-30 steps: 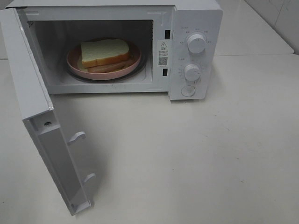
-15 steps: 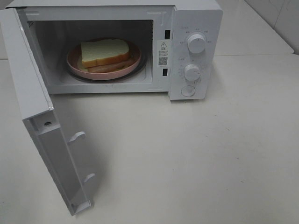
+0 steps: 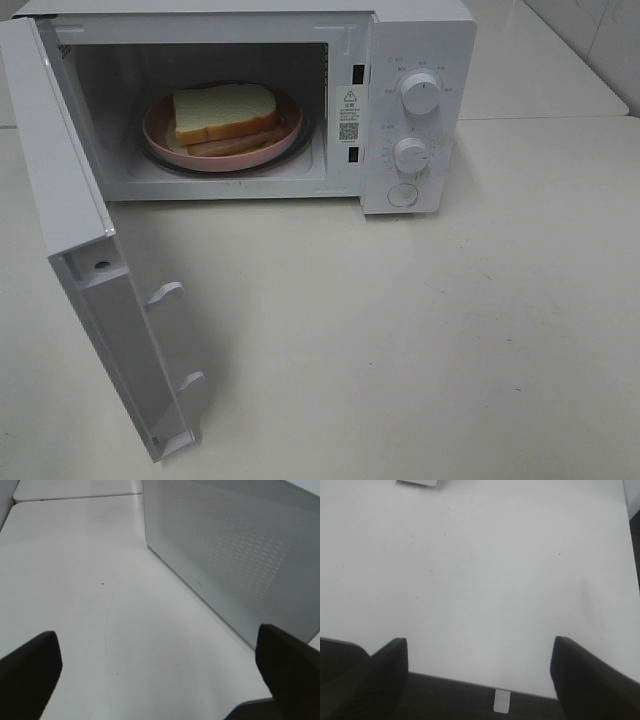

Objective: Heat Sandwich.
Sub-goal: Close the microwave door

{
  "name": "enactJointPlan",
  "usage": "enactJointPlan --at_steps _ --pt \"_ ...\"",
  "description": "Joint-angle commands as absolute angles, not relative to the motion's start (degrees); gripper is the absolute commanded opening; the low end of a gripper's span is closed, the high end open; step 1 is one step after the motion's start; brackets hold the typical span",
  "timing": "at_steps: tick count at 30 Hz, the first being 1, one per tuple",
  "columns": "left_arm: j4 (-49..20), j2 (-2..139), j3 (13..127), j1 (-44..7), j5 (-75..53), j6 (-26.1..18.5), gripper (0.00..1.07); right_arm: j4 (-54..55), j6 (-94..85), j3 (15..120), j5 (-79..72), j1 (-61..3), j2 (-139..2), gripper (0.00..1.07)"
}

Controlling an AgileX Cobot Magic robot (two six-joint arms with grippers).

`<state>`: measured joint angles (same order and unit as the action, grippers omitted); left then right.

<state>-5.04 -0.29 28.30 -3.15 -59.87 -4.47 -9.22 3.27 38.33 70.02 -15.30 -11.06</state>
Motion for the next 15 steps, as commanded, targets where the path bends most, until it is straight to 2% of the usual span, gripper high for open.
enactJointPlan --at_steps 1,15 --pt "-5.0 -1.5 28.2 -3.0 -59.4 -4.3 0.98 -9.0 4.0 38.1 72.3 -12.8 -8.8 0.78" --pt "-5.0 -1.5 28.2 -3.0 -59.4 -4.3 0.98 -4.0 4.0 31.1 63.8 -4.7 -0.7 0.79"
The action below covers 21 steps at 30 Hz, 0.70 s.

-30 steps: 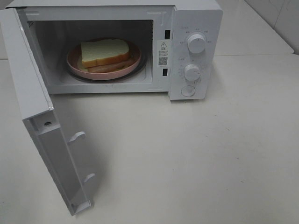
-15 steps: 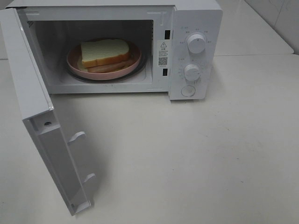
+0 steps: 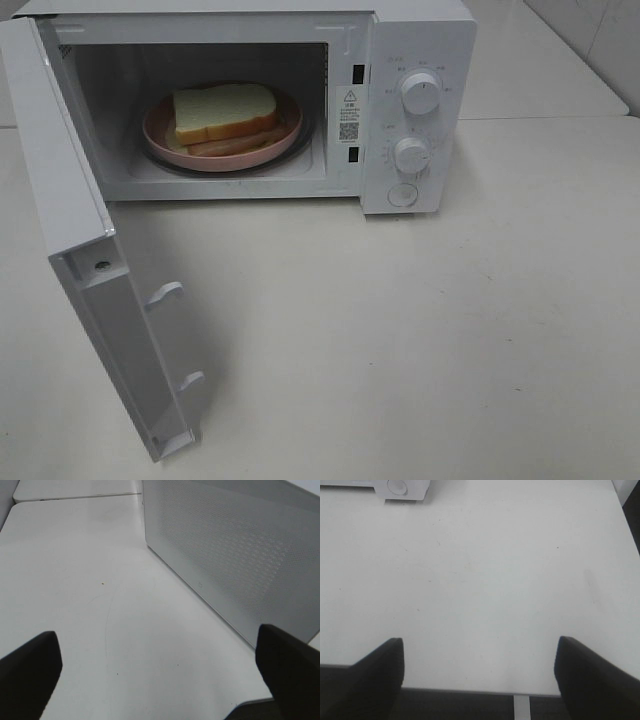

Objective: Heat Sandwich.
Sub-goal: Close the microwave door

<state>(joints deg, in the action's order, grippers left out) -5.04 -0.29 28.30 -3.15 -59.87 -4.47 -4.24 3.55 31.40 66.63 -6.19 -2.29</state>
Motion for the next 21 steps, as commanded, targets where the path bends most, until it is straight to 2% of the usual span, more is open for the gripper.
enactJointPlan --at_steps 1,6,21 --pt "-5.0 -1.5 28.2 -3.0 -59.4 -4.3 0.98 -4.1 4.1 30.8 63.0 -4.0 0.0 0.79" --pt "-5.0 -1.4 28.2 -3.0 -59.4 -4.4 0.98 -4.0 5.1 28.9 59.5 -1.4 1.8 0.76" --pt "-5.0 -1.3 28.2 -3.0 -59.4 -4.3 0.98 -4.0 5.1 28.9 59.5 -1.4 1.8 0.76"
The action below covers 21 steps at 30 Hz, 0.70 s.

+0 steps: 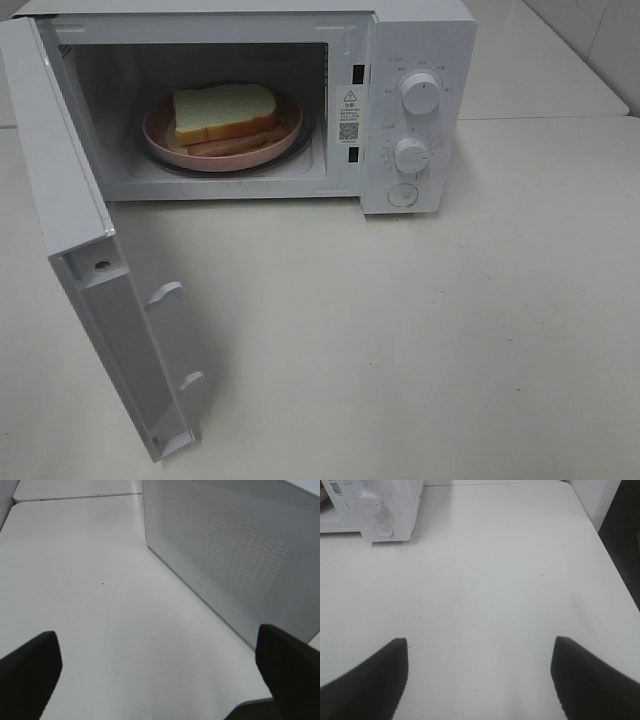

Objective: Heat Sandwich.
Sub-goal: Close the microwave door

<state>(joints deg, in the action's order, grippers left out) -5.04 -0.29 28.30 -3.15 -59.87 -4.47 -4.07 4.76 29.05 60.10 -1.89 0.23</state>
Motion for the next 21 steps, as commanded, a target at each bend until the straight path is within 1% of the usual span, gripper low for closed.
enactJointPlan --at_steps 1,21 --pt "-5.0 -1.3 28.2 -3.0 -59.4 -4.3 0.98 -4.0 5.1 28.9 59.5 -1.4 1.8 0.76" --pt "-5.0 -1.3 28.2 -3.0 -59.4 -4.3 0.98 -4.0 5.1 28.9 59.5 -1.4 1.8 0.76"
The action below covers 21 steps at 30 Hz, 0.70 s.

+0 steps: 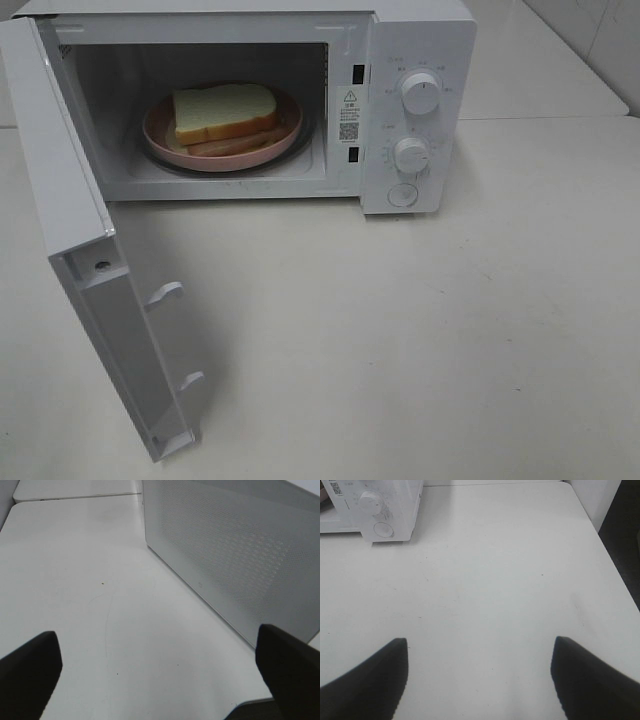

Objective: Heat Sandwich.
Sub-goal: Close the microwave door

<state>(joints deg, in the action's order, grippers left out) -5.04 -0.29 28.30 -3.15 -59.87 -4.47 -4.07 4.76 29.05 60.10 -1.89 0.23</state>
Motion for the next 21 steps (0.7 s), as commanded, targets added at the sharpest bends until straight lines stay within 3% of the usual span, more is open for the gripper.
enactJointPlan --at_steps 1,21 --pt "-5.0 -1.3 28.2 -3.0 -59.4 -4.3 0.98 -4.0 5.1 28.9 59.5 -1.4 1.8 0.76" --pt "-5.1 -1.2 28.5 -3.0 -59.1 -4.2 0.98 -4.0 5.1 28.9 59.5 -1.4 1.8 0.76"
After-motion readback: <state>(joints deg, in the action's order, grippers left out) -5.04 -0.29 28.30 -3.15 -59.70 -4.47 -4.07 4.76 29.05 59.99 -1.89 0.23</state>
